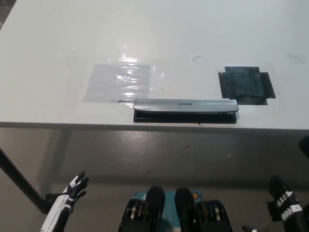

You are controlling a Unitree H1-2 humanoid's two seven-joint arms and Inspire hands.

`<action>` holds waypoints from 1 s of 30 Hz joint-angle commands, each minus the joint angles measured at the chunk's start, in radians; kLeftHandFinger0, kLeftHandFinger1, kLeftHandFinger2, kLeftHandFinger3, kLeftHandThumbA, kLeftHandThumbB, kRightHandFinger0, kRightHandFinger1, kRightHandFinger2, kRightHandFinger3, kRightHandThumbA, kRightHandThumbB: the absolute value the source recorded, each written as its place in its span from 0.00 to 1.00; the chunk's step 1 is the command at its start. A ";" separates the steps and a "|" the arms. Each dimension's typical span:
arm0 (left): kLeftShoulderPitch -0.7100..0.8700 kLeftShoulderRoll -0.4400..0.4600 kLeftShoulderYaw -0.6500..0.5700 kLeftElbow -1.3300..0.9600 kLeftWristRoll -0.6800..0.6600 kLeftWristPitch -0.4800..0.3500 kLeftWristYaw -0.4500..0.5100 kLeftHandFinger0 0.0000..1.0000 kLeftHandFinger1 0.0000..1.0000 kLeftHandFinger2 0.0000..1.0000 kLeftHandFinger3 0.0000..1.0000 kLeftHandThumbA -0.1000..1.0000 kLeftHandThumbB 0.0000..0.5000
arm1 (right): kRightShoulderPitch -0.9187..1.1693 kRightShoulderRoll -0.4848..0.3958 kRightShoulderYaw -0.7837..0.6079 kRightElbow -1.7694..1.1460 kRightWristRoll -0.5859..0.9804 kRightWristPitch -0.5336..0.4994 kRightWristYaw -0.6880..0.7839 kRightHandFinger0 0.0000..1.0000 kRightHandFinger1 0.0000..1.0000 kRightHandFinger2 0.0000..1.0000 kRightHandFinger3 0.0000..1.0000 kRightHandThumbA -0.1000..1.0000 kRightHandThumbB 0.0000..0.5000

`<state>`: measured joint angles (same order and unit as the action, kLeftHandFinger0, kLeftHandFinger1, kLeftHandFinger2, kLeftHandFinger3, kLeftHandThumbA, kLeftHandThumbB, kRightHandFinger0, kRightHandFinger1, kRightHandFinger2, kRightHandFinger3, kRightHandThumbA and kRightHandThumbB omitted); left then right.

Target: The paper pin puncher is placed at the center of the table and close to the robot and the robot uses its right fist to press on the paper pin puncher

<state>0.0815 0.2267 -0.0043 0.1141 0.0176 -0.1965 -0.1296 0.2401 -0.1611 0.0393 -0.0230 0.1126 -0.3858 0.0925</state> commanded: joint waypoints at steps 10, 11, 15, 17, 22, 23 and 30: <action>-0.036 0.018 0.004 -0.020 -0.005 -0.036 -0.013 1.00 1.00 1.00 1.00 1.00 0.44 | -0.068 0.027 -0.013 0.123 -0.036 -0.072 0.002 1.00 1.00 1.00 1.00 1.00 0.66; -0.036 0.018 0.004 -0.015 -0.006 -0.042 -0.014 1.00 1.00 1.00 1.00 1.00 0.41 | -0.067 0.029 -0.014 0.125 -0.033 -0.072 0.003 1.00 1.00 1.00 1.00 1.00 0.65; -0.035 0.019 0.002 -0.022 -0.003 -0.032 -0.014 1.00 1.00 1.00 1.00 1.00 0.39 | -0.071 0.027 -0.014 0.135 -0.038 -0.068 0.005 1.00 1.00 1.00 1.00 1.00 0.65; -0.036 0.019 0.002 -0.022 -0.001 -0.035 -0.013 1.00 1.00 1.00 1.00 1.00 0.39 | -0.072 0.031 -0.013 0.132 -0.039 -0.064 0.003 1.00 1.00 1.00 1.00 1.00 0.72; -0.039 0.017 0.002 -0.026 0.005 -0.025 -0.009 1.00 1.00 1.00 1.00 1.00 0.42 | -0.074 0.037 -0.013 0.134 -0.033 -0.070 0.005 1.00 1.00 1.00 1.00 1.00 0.69; -0.039 0.018 0.002 -0.026 0.005 -0.022 -0.009 1.00 1.00 1.00 1.00 1.00 0.43 | -0.075 0.038 -0.012 0.134 -0.033 -0.068 0.005 1.00 1.00 1.00 1.00 1.00 0.70; -0.038 0.018 0.001 -0.016 0.008 -0.030 -0.009 1.00 1.00 1.00 1.00 1.00 0.42 | -0.075 0.041 -0.011 0.142 -0.027 -0.069 0.010 1.00 1.00 1.00 1.00 1.00 0.69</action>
<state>0.0551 0.2299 -0.0030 0.1144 0.0202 -0.2003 -0.1305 0.1818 -0.1273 0.0342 0.1239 0.0808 -0.3940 0.0939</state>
